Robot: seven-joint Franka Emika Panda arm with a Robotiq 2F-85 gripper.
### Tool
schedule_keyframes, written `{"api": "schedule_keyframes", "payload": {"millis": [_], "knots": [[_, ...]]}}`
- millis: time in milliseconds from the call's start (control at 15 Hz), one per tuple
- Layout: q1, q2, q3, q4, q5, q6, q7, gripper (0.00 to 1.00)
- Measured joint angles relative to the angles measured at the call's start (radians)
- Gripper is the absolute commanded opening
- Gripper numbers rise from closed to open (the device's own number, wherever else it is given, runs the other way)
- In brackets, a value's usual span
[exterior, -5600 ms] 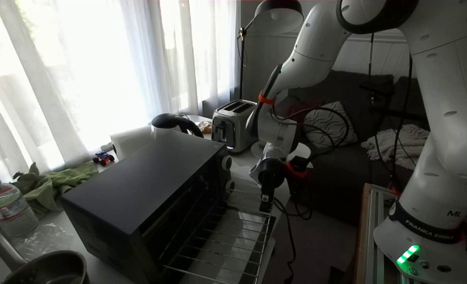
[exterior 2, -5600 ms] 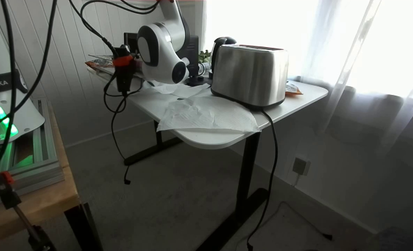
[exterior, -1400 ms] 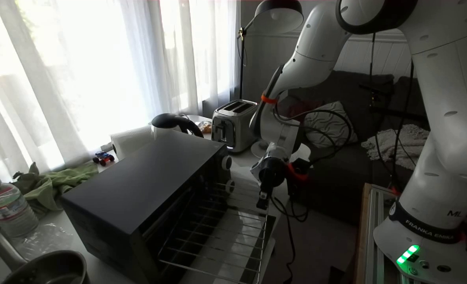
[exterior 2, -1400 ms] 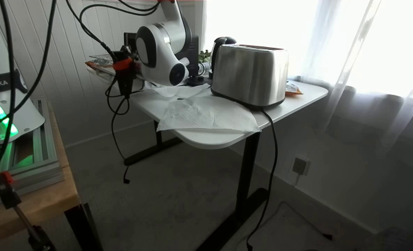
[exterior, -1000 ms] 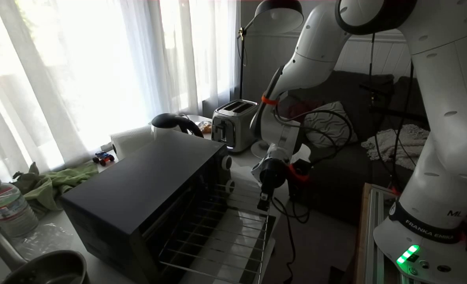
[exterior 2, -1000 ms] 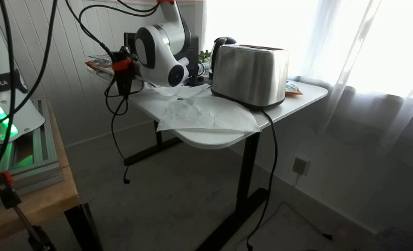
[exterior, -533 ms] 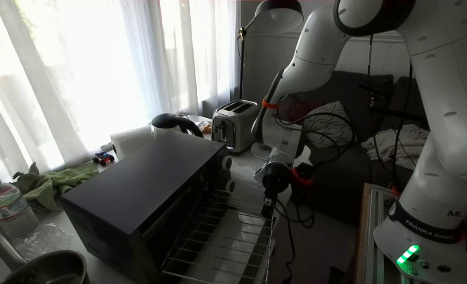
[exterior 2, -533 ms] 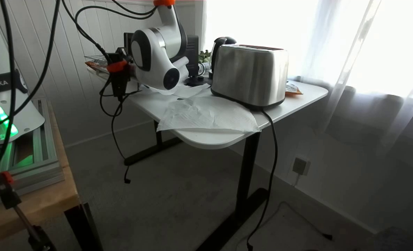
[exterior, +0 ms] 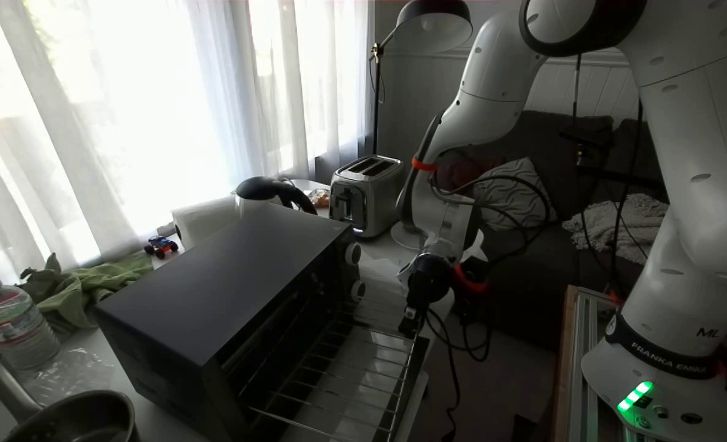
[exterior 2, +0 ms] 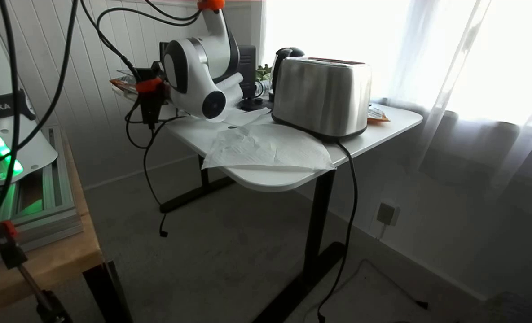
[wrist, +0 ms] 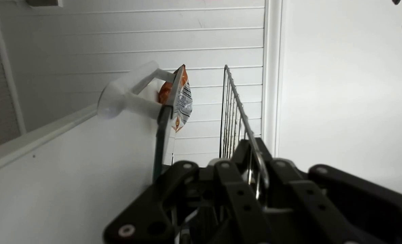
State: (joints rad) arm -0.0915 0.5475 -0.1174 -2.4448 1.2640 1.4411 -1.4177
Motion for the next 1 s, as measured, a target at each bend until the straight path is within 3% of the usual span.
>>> {"api": "schedule_keyframes", "payload": {"millis": [1000], "knots": [[0.001, -0.019, -0.005, -0.057, 0.095, 0.024, 0.019, 0.02]]}}
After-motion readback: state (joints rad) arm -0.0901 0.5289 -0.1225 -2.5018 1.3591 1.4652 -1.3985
